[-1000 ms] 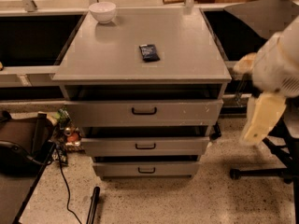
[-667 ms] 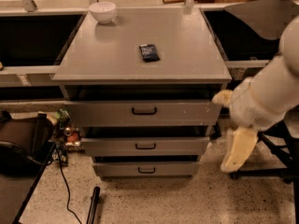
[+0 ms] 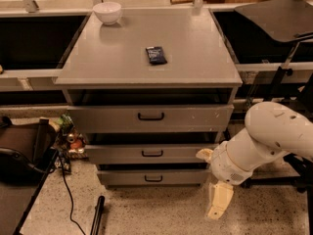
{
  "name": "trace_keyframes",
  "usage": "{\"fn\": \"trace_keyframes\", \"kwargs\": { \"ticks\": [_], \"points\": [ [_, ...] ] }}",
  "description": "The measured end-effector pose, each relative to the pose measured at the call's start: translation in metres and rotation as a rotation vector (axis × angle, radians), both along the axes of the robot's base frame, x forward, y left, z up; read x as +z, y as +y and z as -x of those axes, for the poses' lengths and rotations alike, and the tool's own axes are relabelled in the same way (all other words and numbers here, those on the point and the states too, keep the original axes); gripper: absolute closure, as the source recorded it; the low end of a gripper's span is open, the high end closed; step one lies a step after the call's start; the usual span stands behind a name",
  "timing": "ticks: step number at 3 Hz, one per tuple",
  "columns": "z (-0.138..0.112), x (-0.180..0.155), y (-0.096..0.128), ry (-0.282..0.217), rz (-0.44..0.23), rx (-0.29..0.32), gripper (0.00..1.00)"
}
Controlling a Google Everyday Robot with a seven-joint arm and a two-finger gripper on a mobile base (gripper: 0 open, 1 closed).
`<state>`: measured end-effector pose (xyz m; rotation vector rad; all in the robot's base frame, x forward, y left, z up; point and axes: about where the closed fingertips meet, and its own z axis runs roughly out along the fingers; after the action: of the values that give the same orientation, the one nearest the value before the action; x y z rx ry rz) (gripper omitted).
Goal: Open bottom drawer
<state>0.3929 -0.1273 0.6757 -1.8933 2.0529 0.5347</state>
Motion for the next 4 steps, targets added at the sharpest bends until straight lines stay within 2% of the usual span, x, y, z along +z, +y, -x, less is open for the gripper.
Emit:
{"fn": "trace_keyframes", "kwargs": {
  "ticks": [1,2,3,4],
  "points": [
    [0.0,0.0,0.0,0.0,0.0,0.0,0.0],
    [-0.015,-0.029,0.002,-0.028,0.003,0.005,0.0],
    [-0.047,-0.081,-0.001,-0.101,0.002,0.004,0.0],
    [-0.078,-0.134,-0.002,-0.148,-0.041,-0.01,0.0]
  ]
}}
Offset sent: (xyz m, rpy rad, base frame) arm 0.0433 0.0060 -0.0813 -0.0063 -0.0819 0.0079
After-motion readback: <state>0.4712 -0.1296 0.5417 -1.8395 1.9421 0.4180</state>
